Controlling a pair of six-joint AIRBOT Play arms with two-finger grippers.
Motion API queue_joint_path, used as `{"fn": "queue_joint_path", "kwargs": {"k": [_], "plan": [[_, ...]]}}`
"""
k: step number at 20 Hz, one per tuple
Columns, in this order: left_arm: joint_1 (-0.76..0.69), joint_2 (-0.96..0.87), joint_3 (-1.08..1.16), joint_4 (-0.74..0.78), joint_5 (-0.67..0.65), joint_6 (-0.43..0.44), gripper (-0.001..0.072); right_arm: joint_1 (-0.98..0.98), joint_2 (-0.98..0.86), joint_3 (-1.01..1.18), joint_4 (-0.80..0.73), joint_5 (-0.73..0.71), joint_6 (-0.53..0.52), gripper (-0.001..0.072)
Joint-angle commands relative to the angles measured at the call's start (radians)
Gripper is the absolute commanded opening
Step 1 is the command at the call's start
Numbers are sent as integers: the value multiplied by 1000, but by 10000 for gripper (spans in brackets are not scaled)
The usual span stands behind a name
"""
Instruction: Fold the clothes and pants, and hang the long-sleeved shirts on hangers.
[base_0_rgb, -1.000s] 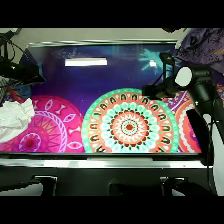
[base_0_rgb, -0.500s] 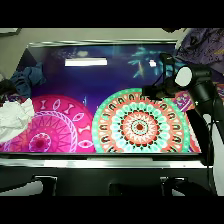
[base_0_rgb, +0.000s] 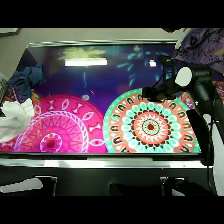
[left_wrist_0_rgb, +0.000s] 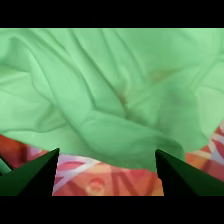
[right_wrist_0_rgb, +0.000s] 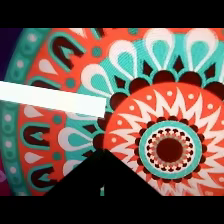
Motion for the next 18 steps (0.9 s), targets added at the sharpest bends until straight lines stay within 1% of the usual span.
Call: {"fn": "queue_joint_path", "kwargs": {"k": [1, 4, 5, 6, 7, 8, 11, 13, 15, 18], "plan": [[51, -84, -53, -1, 154, -7, 720, 1, 0, 1, 0, 11, 0, 32], [53, -160, -53, -2, 170, -7, 720, 1, 0, 1, -1, 22, 0, 32], [50, -175, -53, -2, 169, -7, 691, 1, 0, 1, -1, 21, 0, 33], [48, -180, -53, -11, 158, -6, 385, 1, 0, 1, -2, 22, 0, 37], [44, -177, -52, -28, 134, -2, 33, 1, 1, 1, -3, 22, 0, 76], [37, -166, -52, -47, 116, -2, 17, 1, 1, 1, -5, 22, 0, 91], [-14, -87, -53, -79, 53, -4, 15, 1, 1, 1, -7, 49, 0, 91], [-88, 0, -63, -144, 21, -6, 14, 1, 1, 1, -78, 106, 72, 91], [-198, 116, -99, -232, 18, -19, 14, 1, 1, 1, -113, 163, 77, 92], [-439, 278, -149, -324, 19, -108, 14, 1, 6, 1, -126, 195, 20, 92]]}}
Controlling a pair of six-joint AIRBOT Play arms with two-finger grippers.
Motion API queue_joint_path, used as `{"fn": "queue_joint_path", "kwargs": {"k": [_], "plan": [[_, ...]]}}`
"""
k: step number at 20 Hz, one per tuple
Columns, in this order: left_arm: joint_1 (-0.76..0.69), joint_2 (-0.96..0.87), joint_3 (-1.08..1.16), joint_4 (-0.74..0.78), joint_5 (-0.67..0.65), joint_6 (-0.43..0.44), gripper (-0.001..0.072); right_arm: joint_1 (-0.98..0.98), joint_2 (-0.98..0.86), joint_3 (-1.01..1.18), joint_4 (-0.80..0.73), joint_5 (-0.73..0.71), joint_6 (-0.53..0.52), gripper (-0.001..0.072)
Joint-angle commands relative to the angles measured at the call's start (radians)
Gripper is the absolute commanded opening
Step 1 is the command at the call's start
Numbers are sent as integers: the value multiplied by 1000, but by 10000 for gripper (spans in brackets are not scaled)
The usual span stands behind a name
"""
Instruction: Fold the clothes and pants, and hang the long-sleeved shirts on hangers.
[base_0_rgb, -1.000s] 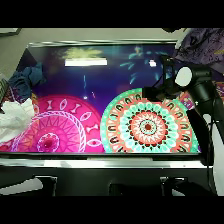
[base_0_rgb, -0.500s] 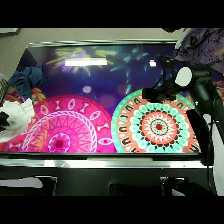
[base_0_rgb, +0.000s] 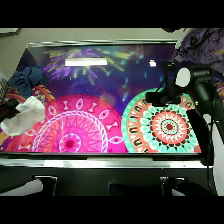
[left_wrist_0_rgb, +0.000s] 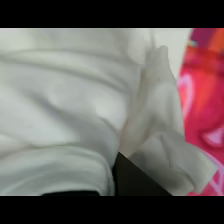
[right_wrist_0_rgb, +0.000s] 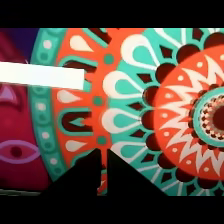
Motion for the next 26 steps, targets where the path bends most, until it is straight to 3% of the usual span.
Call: {"fn": "queue_joint_path", "kwargs": {"k": [1, 4, 8, 11, 12, 13, 14, 15, 16, 18, 20, 23, 26], "plan": [[-278, 164, -37, -119, -11, -88, 14, 1, 13, 1, -35, 50, -39, 92], [-602, 189, -38, -126, 45, -199, 14, 1, 53, 1, -51, 50, -80, 92], [-968, 94, -38, -126, 255, -368, 15, 1, 124, 1, -88, 66, -119, 92], [-1108, -39, -37, -127, 373, -419, 16, 1, 159, 1, -98, 76, -134, 94], [-1125, -76, -37, -138, 383, -422, 41, 1, 166, 1, -100, 78, -145, 147], [-1127, -98, -37, -158, 380, -421, 204, 0, 169, 1, -114, 89, -148, 274], [-1117, -98, -37, -168, 377, -421, 455, 0, 169, 1, -161, 107, -147, 320], [-1096, -84, -34, -171, 366, -419, 666, -5, 170, 1, -207, 113, -129, 322], [-1059, -56, -26, -167, 345, -396, 720, -31, 172, 0, -200, 96, -106, 324], [-954, 26, -23, -167, 301, -316, 720, -131, 174, -32, -102, 16, -94, 326], [-829, 113, -23, -167, 246, -248, 720, -276, 171, -156, 139, -78, -115, 394], [-655, 204, -23, -167, 215, -143, 720, -412, 150, -443, 548, -179, -261, 425], [-536, 230, -23, -167, 203, -116, 720, -385, 106, -657, 784, -315, -409, 425]]}}
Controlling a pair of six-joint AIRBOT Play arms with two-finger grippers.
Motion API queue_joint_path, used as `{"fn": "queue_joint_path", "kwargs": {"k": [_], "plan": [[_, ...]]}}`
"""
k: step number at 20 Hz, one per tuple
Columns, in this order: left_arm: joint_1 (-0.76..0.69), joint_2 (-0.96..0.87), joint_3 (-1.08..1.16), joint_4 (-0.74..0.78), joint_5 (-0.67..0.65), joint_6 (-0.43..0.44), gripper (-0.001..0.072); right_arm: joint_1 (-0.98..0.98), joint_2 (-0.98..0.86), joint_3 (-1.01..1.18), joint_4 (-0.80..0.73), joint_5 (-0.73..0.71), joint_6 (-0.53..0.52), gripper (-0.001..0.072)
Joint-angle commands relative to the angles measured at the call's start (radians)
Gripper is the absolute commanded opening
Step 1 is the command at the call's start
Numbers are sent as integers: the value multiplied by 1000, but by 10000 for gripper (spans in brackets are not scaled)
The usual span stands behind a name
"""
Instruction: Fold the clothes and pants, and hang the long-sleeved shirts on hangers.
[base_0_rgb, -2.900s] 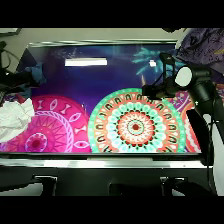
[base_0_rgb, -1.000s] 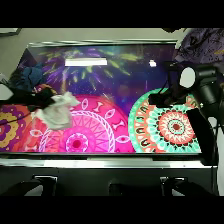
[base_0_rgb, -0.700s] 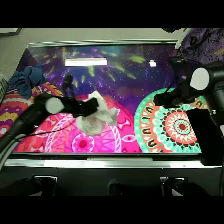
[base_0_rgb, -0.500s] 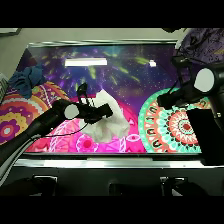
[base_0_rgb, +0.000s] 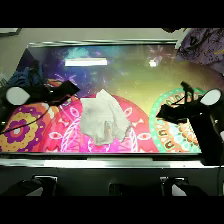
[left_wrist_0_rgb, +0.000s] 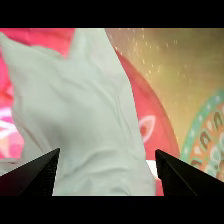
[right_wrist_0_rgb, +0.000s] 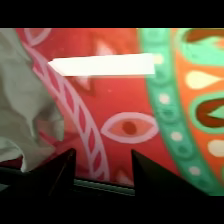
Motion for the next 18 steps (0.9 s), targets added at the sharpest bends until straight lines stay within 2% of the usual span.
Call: {"fn": "queue_joint_path", "kwargs": {"k": [1, 7, 13, 15, 18], "plan": [[145, 40, 0, -1, -45, 61, 720, 2, -51, -226, 352, -175, -164, 425], [221, -3, 0, -1, -145, 95, 720, 228, -205, -244, 474, -385, -198, 425], [230, -78, -2, -2, -154, 95, 720, 276, -260, -243, 508, -425, -199, 412], [229, -111, -2, -5, -154, 95, 720, 276, -261, -243, 510, -428, -198, 375], [229, -163, -2, -52, -154, 138, 720, 276, -270, -243, 515, -416, -200, 222]]}}
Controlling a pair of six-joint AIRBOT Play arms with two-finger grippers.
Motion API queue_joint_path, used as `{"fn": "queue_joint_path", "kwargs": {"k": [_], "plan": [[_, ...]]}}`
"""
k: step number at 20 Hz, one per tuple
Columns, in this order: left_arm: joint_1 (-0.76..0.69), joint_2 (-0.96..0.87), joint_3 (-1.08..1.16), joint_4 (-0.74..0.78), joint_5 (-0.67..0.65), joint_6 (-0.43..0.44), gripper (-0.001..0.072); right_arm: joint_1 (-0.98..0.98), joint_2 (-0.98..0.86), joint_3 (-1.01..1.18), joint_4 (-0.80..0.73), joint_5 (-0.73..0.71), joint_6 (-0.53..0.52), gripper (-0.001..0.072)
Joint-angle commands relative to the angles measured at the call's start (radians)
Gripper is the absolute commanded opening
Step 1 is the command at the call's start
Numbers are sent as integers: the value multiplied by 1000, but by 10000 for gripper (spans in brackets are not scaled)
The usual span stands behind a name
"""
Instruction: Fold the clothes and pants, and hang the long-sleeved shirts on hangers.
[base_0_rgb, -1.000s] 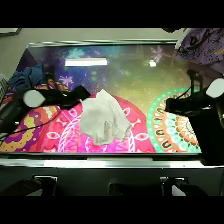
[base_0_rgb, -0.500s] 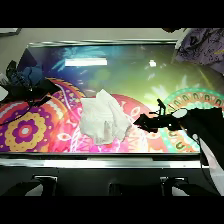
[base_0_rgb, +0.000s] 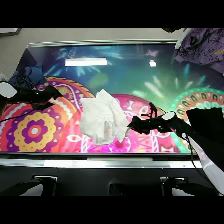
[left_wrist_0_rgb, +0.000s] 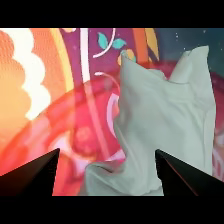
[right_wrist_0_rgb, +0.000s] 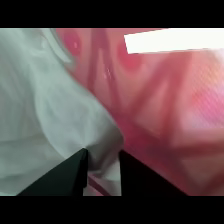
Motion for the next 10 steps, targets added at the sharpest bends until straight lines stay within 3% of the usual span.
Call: {"fn": "queue_joint_path", "kwargs": {"k": [1, 2, 10], "plan": [[2, -63, 0, -61, -2, 50, 720, 4, -10, 0, 12, 1, -6, 165], [2, -82, 0, -80, -2, 65, 720, 4, -9, 0, 13, 5, -20, 39], [-3, -281, 0, -281, 130, 195, 720, 1, 41, 0, -22, 40, 3, 29]]}}
